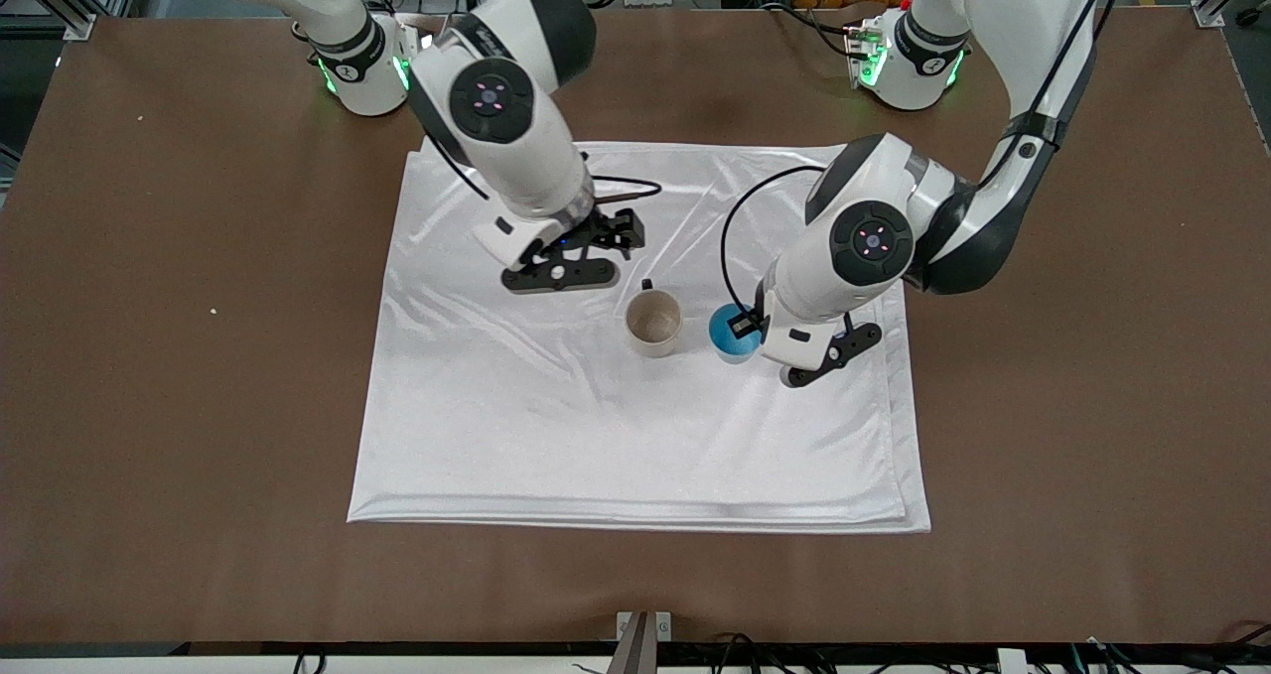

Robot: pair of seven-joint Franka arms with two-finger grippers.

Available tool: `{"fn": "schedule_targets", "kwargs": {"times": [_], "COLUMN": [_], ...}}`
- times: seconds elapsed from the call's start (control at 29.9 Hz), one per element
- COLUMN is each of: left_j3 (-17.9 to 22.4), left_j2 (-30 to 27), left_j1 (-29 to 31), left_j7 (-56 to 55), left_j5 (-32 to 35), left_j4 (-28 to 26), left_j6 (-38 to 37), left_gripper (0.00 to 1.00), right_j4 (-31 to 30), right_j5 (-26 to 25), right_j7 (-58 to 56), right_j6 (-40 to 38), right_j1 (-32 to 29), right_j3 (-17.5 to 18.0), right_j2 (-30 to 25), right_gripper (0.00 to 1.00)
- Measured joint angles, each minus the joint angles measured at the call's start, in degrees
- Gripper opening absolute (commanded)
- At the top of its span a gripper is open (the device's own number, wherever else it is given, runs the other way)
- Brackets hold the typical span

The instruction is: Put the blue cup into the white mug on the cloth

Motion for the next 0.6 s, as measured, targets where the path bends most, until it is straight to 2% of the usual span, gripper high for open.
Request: {"fn": "schedule_targets", "kwargs": {"times": [0.23, 0.6], "left_j3": [0.08, 0.13], "left_j2": [1.06, 3.26], "left_j1": [-1.64, -2.00], "left_j7": [-0.72, -0.73], "left_j5": [0.00, 0.00], "left_j4": [0.07, 0.11], "left_j6": [1.25, 2.28], "left_gripper": [0.00, 0.00], "right_j4": [0.02, -0.10], "right_j5": [-0.71, -0.73], "right_j7": [-7.24, -14.24], "right_j6": [-3.13, -3.58], "right_j1": [-7.62, -17.38], "right_j3": [-0.08, -0.10], "right_j2": [-2.45, -2.74], "right_gripper": [1.00, 1.00]}}
